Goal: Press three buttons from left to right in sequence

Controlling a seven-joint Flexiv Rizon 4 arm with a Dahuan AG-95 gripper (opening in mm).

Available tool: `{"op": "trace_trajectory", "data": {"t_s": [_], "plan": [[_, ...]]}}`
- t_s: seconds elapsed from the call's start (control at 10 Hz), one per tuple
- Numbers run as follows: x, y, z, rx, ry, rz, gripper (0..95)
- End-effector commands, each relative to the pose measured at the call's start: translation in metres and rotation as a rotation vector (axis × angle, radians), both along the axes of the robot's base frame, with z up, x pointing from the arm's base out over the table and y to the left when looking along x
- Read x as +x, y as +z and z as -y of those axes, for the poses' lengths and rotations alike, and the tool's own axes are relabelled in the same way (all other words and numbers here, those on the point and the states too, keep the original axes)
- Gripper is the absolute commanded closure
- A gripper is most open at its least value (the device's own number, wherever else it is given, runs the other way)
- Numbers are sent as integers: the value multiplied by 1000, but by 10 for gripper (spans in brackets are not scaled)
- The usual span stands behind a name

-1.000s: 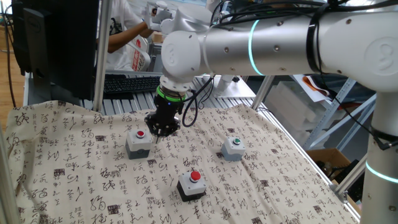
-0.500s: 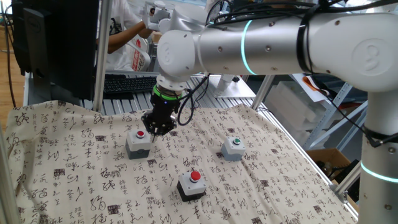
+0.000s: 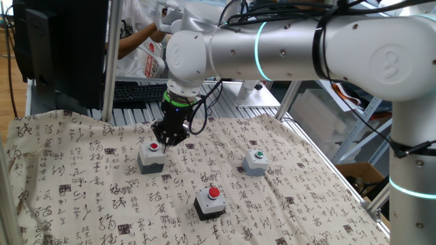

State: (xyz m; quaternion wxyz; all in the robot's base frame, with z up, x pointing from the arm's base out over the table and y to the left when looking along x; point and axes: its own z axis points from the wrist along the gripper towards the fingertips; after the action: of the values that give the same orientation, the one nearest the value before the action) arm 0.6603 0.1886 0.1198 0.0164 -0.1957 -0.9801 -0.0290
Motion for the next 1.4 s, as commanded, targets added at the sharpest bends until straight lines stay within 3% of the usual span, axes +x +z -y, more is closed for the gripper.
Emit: {"op": "trace_trajectory", "data": {"t_s": [0.1,0.8,1.4], "plan": [[3,-1,-3,1,-4,-3,950],[21,-6,-7,7,-8,2,950],[24,-8,-7,6,-9,-8,950]]}}
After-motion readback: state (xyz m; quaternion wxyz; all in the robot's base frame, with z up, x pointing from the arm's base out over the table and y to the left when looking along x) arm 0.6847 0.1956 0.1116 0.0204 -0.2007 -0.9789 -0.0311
